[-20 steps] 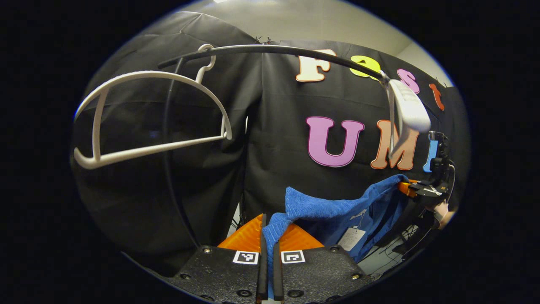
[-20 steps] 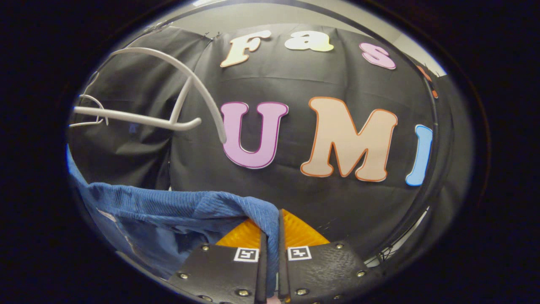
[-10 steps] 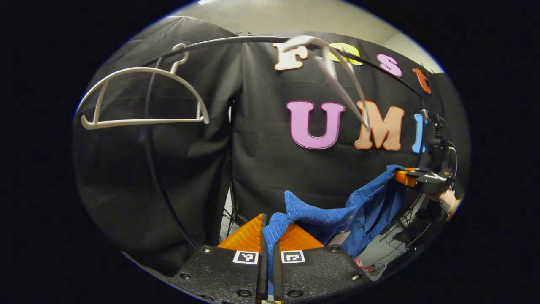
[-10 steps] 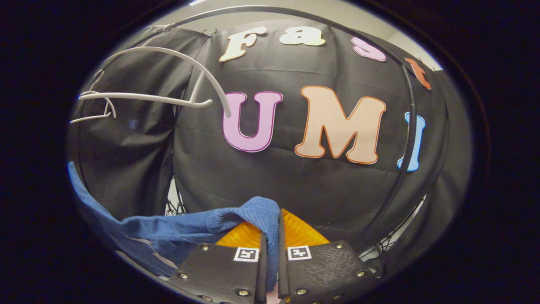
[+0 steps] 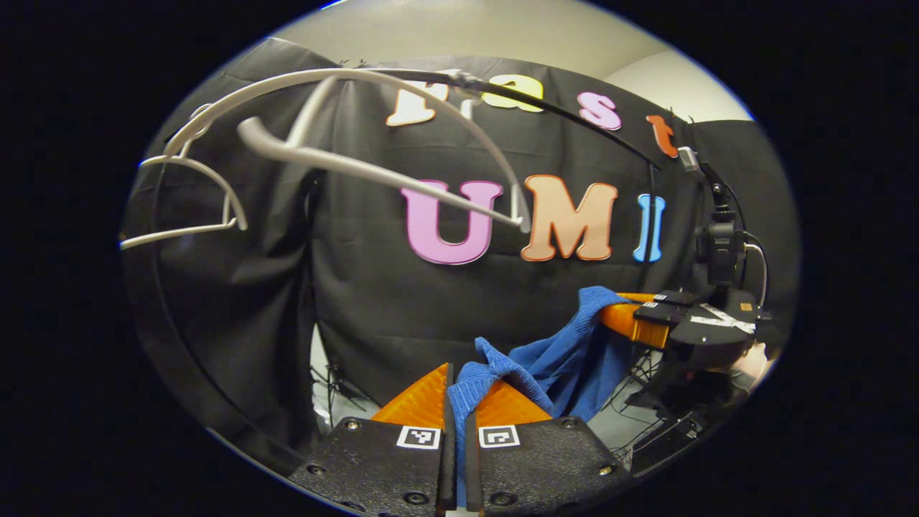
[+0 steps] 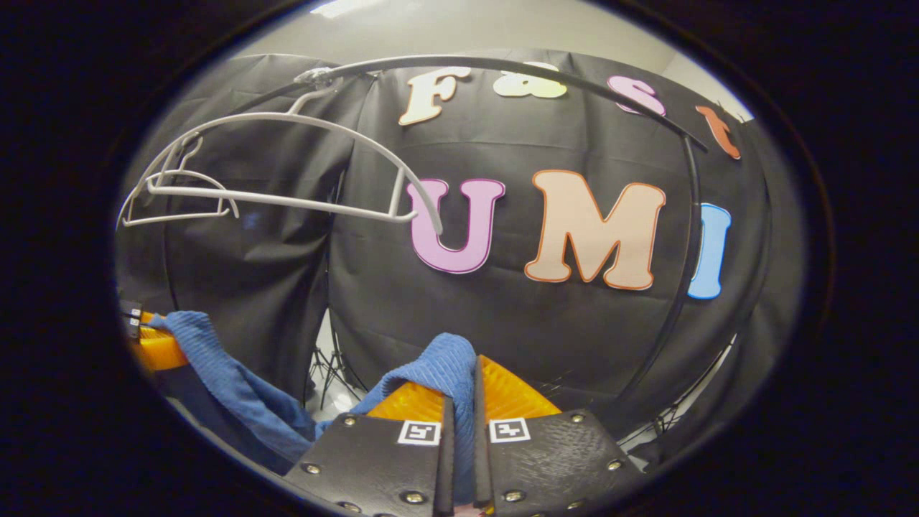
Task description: Grasp the clothes on the hanger with both hands and then place them into the laundry hamper below.
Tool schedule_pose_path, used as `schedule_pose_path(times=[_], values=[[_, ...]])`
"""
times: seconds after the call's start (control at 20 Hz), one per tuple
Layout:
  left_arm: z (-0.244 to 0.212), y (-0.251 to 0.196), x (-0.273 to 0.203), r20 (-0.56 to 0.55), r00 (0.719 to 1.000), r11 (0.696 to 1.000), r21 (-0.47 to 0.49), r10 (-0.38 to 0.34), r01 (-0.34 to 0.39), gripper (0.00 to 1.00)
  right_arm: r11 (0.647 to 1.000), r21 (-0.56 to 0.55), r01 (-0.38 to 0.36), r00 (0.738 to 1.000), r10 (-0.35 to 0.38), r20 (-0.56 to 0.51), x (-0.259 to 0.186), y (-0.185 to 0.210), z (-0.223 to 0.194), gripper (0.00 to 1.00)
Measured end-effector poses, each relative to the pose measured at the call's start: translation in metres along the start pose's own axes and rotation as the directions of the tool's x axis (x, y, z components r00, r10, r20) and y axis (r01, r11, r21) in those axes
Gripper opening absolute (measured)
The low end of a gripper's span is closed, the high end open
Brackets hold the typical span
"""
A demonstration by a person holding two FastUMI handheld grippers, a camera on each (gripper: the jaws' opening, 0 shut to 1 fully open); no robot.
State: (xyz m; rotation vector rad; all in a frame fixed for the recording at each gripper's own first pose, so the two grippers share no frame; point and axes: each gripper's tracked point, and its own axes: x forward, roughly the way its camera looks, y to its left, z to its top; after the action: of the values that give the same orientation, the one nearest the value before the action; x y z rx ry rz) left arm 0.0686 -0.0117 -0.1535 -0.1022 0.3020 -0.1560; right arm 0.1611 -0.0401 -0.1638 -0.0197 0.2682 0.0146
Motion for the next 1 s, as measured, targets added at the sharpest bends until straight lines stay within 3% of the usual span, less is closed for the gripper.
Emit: schedule_pose_path(times=[0.4, 0.45, 0.5, 0.55, 0.6, 1.0], values=[[0.037, -0.073, 0.035, 0.068, 0.983, 0.984, -0.033, -0.172, 0.174, 0.05, 0.999, 0.038, -0.009, 0.999, 0.008, 0.031, -0.02, -0.005, 0.017, 0.1], [0.034, -0.076, 0.039, 0.061, 0.981, 0.982, -0.037, -0.183, 0.185, 0.05, 0.999, 0.035, -0.006, 1.0, 0.005, 0.022, -0.019, -0.009, 0.013, 0.15], [0.028, -0.08, 0.045, 0.048, 0.981, 0.981, -0.042, -0.19, 0.192, 0.06, 0.999, 0.037, -0.003, 1.0, 0.003, 0.011, -0.019, -0.011, 0.007, 0.1], [0.021, -0.083, 0.049, 0.034, 0.98, 0.979, -0.052, -0.195, 0.197, 0.06, 0.999, 0.041, -0.002, 1.0, 0.002, -0.002, -0.02, -0.01, -0.001, 0.15], [0.012, -0.085, 0.054, 0.016, 0.98, 0.978, -0.066, -0.198, 0.199, 0.05, 0.999, 0.044, 0.0, 1.0, 0.001, -0.019, -0.02, -0.01, -0.009, 0.1], [-0.081, -0.08, 0.083, -0.177, 0.969, 0.983, -0.1, -0.171, 0.155, 0.05, 0.998, 0.055, 0.014, 0.982, -0.004, -0.188, -0.014, -0.014, -0.098, 0.11]])
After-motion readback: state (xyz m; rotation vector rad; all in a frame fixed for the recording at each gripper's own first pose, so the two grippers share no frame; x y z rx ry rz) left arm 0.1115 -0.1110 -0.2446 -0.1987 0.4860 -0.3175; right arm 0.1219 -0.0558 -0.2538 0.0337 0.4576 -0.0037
